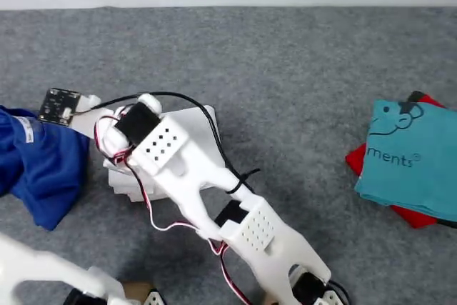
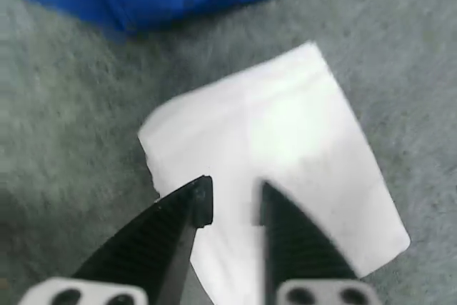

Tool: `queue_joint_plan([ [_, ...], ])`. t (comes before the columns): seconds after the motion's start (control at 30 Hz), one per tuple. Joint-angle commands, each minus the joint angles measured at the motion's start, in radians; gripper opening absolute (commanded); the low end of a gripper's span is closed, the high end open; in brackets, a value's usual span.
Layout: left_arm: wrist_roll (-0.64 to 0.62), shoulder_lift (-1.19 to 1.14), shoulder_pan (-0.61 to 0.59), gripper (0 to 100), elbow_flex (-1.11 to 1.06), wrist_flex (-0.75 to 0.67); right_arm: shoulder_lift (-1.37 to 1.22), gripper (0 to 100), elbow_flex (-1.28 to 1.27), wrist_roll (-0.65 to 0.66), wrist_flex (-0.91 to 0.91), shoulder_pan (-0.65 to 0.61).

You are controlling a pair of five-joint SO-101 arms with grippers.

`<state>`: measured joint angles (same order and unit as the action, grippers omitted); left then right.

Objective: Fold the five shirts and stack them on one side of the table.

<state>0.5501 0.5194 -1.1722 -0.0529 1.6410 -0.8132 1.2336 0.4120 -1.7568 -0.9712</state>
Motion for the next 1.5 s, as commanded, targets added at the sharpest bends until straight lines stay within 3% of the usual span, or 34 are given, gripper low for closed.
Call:
queue_joint_plan([
  [0.0, 0.008, 0.020, 0.023, 2, 0.004, -0.017, 0.008, 1.0, -0.034, 0.026, -0.030, 0.024],
  [0.33, 0.008, 0.020, 0.032, 2, -0.002, -0.017, -0.231, 1.0, -0.052, 0.026, 0.007, -0.081],
  [0.6, 0.008, 0.020, 0.028, 2, -0.018, -0.017, -0.157, 1.3, 0.035, 0.014, -0.044, 0.016],
  [0.77, 0.008, 0.025, 0.031, 2, -0.018, -0.017, 0.016, 15.5, -0.087, -0.133, -0.044, 0.085],
  [0.93, 0.008, 0.021, 0.032, 2, -0.019, -0.017, 0.223, 28.5, -0.304, -0.453, -0.039, 0.151],
  [1.27, 0.008, 0.021, 0.054, 2, -0.151, -0.038, 0.203, 29.7, -0.485, -0.801, -0.038, 0.252],
  [1.47, 0.009, 0.020, 0.078, 2, -0.174, -0.038, 0.048, 29.8, -0.483, -0.841, -0.015, 0.252],
])
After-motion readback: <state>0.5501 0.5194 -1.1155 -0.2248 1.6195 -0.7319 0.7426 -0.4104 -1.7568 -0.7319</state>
